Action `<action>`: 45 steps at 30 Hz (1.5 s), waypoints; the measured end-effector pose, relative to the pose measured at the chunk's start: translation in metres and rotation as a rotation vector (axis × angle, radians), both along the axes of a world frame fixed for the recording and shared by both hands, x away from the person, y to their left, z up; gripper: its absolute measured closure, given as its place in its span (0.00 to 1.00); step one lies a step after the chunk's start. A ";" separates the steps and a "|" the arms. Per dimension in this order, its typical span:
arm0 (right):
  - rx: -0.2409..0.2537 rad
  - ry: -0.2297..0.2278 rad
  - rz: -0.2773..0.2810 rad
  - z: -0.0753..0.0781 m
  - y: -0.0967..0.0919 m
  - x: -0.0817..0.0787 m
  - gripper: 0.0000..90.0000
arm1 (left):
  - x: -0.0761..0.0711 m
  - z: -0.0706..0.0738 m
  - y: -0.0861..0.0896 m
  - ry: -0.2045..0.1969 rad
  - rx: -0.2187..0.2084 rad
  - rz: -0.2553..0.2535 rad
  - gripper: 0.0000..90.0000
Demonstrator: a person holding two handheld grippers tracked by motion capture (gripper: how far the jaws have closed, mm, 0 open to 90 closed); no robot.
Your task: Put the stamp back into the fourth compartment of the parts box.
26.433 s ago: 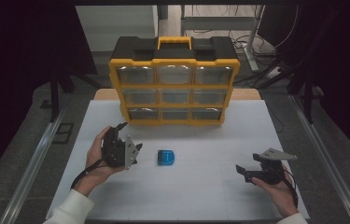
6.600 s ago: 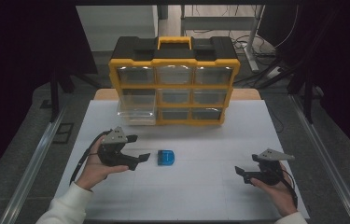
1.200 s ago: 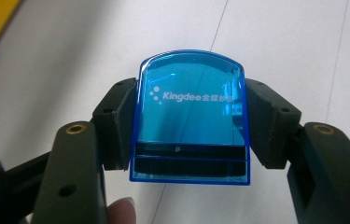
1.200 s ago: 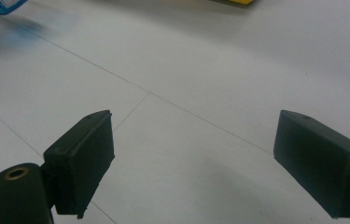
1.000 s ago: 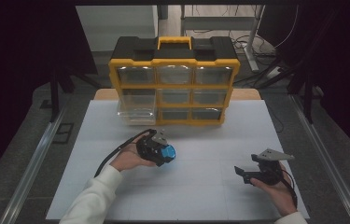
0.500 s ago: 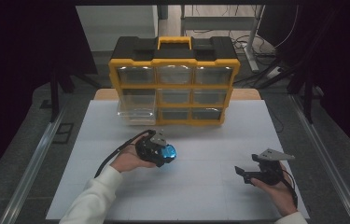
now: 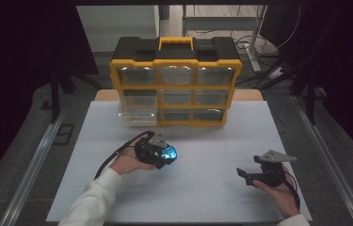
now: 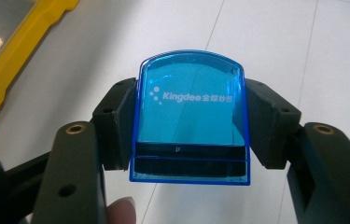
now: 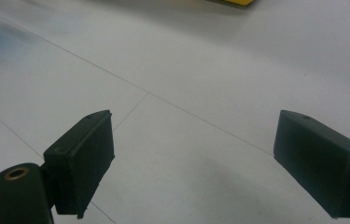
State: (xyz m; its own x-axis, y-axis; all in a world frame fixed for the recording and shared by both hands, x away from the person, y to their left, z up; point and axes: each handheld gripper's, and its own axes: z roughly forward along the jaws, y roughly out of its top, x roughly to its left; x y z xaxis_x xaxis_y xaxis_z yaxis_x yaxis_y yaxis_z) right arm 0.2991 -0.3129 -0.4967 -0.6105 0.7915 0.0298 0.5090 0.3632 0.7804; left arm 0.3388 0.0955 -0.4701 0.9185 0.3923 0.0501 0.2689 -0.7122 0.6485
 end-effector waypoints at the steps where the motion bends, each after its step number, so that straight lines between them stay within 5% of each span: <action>1: 0.000 0.000 0.000 0.000 0.000 0.000 0.14 | -0.001 0.001 0.000 -0.004 -0.001 -0.003 0.46; 45: -0.004 0.000 -0.002 0.000 0.000 0.000 0.14 | -0.022 0.046 0.027 -0.125 -0.160 0.079 0.46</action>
State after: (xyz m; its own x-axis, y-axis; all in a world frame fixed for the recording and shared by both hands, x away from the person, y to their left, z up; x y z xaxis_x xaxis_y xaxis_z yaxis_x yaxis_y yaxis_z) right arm 0.2991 -0.3130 -0.4967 -0.6085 0.7931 0.0271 0.5100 0.3647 0.7790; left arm 0.3167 0.1226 -0.4238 0.8752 0.4748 0.0930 0.2302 -0.5777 0.7831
